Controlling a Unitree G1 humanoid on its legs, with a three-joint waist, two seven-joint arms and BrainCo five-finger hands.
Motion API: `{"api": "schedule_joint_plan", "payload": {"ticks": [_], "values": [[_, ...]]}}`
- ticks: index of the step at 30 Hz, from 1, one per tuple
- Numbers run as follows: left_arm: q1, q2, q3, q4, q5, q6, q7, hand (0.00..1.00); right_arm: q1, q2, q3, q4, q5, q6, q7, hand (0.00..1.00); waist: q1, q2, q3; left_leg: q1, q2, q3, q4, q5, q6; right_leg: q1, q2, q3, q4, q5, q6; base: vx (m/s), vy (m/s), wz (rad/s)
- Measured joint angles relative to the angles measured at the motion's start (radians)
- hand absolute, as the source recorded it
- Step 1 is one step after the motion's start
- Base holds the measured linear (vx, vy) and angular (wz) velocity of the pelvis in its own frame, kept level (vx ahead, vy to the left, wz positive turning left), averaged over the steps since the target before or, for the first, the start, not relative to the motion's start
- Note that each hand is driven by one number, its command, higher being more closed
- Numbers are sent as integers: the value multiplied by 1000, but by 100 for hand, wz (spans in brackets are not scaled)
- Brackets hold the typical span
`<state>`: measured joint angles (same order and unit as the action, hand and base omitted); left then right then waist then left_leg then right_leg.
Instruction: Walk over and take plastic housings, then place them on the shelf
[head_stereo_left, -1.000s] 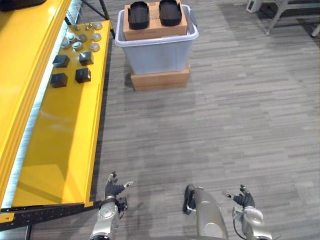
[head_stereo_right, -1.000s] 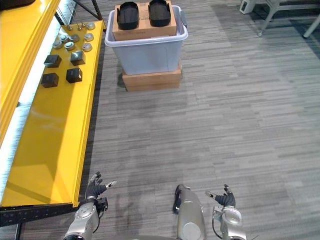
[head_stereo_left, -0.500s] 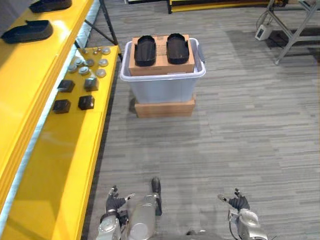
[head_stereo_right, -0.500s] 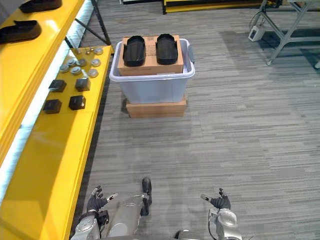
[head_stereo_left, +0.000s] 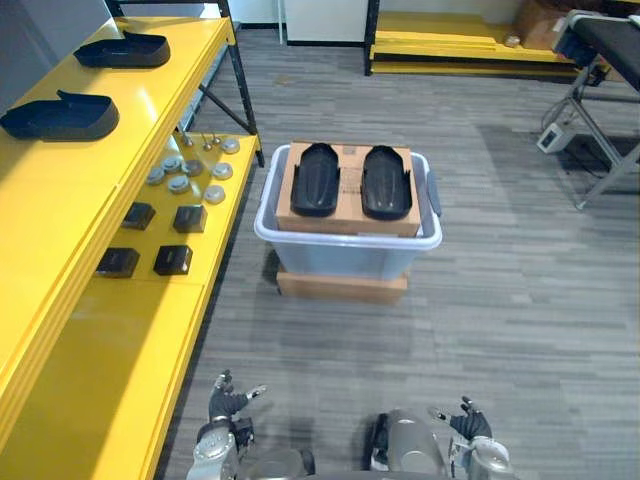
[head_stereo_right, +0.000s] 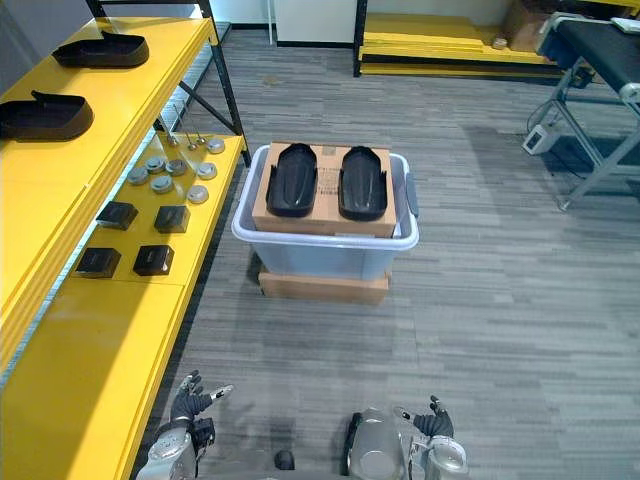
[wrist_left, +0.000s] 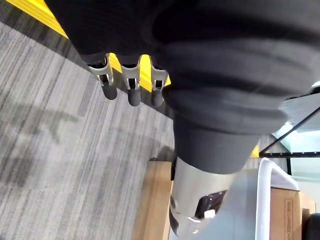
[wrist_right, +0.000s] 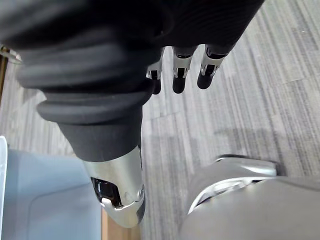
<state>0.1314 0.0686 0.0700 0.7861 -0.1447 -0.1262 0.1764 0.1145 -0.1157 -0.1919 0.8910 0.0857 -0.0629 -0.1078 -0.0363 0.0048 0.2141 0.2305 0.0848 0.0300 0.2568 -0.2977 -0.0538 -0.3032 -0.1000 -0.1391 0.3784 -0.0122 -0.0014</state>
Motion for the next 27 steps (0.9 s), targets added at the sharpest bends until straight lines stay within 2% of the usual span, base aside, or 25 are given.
{"api": "schedule_joint_plan", "payload": {"ticks": [1,2,3,4,5,6,7,9,11,12,13,14,15,16,19,21,23,26,27], "values": [[7,-16,2,0,1,1,0,0,5,7,-5,-22,3,-5,2,0,-11,13,0,-61,24,-1,150,7,-13,20,7,-29,23,-43,-6,451,-310,17],[4,-25,3,0,0,1,-1,0,12,11,-7,-27,6,-6,4,0,-15,20,4,-96,44,1,251,23,-35,45,17,-43,21,-57,-11,429,-316,46],[2,-43,7,-6,0,1,-2,0,34,16,-6,-39,18,-4,4,0,-10,32,10,-176,96,3,456,88,-76,106,42,-66,5,-85,-29,409,-260,30],[6,-52,10,-10,0,1,-2,0,45,23,-6,-42,26,-4,2,0,-2,37,12,-232,152,24,611,80,-76,177,72,-78,-27,-96,-46,402,-235,16],[8,-53,10,-9,0,1,-2,0,44,27,-11,-42,28,-4,0,0,-1,36,13,-243,167,43,638,76,-69,212,79,-82,-48,-98,-48,426,-199,-5],[20,-57,9,-8,0,1,-3,0,44,31,-30,-42,33,-8,0,0,1,20,11,-265,174,85,610,61,-46,267,82,-80,-98,-96,-48,338,-135,-5],[22,-58,9,-9,-1,1,-4,0,42,31,-39,-42,35,-10,-1,0,0,18,10,-273,171,101,566,53,-41,290,82,-77,-123,-94,-46,365,-116,-15],[18,-57,11,-13,-1,1,-3,0,36,28,-60,-41,44,-10,-2,0,9,24,6,-298,143,101,363,39,-43,324,78,-45,-162,-93,-40,277,12,-41],[16,-57,10,-13,-2,1,-2,0,34,30,-84,-30,49,-8,-3,0,13,27,7,-321,101,40,200,46,-52,339,63,-19,-169,-95,-29,277,118,-44],[13,-60,9,-13,-2,0,-2,0,36,28,-87,-20,51,-7,-6,0,14,32,5,-320,77,-5,95,83,-71,345,57,-1,-170,-101,-10,248,195,-40],[15,-65,8,-12,-2,0,-2,0,41,14,-90,-11,51,-6,-6,0,14,59,-3,-320,79,-26,16,205,-73,352,72,15,-170,-113,12,296,258,-43],[16,-63,8,-7,-2,0,-3,0,39,17,-95,-1,51,-5,-7,0,15,73,-1,-319,81,-26,19,226,-54,357,80,28,-170,-119,22,208,226,-44],[11,-50,7,0,-2,2,-3,0,52,34,-96,5,52,-2,-5,0,17,41,-14,-294,59,-5,7,220,-44,372,54,54,-181,-120,45,185,217,-32],[10,-41,7,1,-2,2,-3,0,57,42,-98,7,54,-2,-5,0,23,24,-19,-279,38,6,-19,215,-35,369,32,64,-188,-123,55,158,195,-25],[7,-21,0,2,-2,2,-5,0,60,48,-129,6,67,-3,-7,0,21,-8,-36,-272,-13,43,-47,203,-4,352,-19,100,-193,-130,87,131,198,-26],[10,-12,0,3,-2,2,-15,0,59,47,-151,6,88,-3,-7,0,21,-6,-38,-265,-37,60,-53,191,16,353,-43,115,-209,-131,105,85,158,-15],[10,0,1,4,-2,2,-23,0,59,46,-170,4,110,-3,-7,0,20,-7,-39,-257,-54,68,-68,188,20,352,-59,119,-219,-134,115,98,89,-9],[10,25,3,4,-2,2,-25,0,58,46,-233,-23,136,-3,-19,0,21,-7,-42,-250,-68,76,-84,184,26,354,-65,123,-234,-134,116,110,45,-7],[11,37,3,4,-2,2,-26,0,61,45,-269,-79,143,0,-24,0,20,-7,-43,-250,-68,78,-87,182,29,354,-65,124,-241,-134,116,126,16,-5]]}}
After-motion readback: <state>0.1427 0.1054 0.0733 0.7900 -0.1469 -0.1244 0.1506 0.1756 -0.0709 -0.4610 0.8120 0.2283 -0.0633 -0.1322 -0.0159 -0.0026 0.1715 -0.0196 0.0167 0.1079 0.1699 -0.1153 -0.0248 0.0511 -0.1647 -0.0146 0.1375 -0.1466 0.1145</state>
